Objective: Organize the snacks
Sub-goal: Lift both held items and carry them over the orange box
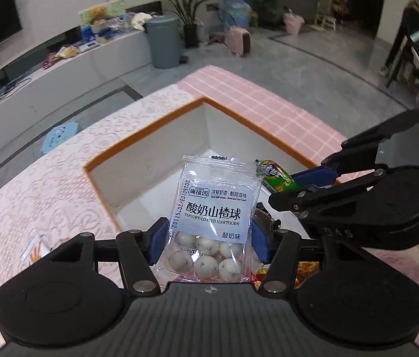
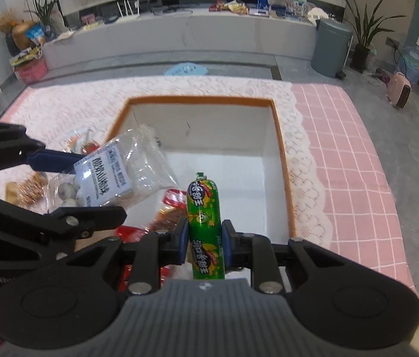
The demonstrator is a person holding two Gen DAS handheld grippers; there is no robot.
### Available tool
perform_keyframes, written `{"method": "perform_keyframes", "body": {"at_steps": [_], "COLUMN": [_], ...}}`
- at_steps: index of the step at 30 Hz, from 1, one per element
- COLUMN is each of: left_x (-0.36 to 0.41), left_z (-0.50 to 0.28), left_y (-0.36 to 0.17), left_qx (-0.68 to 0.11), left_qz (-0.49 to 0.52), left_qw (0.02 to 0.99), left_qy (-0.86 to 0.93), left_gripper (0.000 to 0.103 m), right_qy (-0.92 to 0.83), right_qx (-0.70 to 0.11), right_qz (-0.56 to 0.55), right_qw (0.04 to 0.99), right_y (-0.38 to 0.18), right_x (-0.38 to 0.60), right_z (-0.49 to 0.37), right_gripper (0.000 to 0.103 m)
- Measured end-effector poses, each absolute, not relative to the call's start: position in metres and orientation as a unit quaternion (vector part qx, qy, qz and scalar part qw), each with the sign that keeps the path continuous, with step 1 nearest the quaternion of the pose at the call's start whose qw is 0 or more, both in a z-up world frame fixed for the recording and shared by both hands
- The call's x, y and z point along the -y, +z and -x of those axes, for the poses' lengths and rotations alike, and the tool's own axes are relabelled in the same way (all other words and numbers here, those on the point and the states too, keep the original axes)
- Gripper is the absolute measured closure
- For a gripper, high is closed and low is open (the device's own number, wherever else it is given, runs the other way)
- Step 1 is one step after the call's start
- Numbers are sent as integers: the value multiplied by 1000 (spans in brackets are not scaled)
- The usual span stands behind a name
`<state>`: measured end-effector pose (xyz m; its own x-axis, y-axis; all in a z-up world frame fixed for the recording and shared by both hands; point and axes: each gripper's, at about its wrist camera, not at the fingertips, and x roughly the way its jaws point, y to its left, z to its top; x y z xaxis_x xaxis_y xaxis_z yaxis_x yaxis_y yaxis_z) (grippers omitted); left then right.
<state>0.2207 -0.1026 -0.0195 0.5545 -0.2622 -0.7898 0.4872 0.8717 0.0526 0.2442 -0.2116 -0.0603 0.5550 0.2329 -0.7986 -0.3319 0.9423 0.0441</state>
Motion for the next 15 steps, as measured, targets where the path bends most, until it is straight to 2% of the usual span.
{"method": "perform_keyframes", "body": {"at_steps": [15], "left_x": [131], "left_z": [-241], "left_y": [-73], "left_qx": [-445], "left_qz": [-270], "left_qw": [818], "left_qy": [-246], "left_gripper": [36], "right_qy": [181], "right_qx": [-496], "right_qz": [98], "right_qw": [843], "right_y": [-107], "right_x": [212], "right_z": [-283], "right_gripper": [82]}}
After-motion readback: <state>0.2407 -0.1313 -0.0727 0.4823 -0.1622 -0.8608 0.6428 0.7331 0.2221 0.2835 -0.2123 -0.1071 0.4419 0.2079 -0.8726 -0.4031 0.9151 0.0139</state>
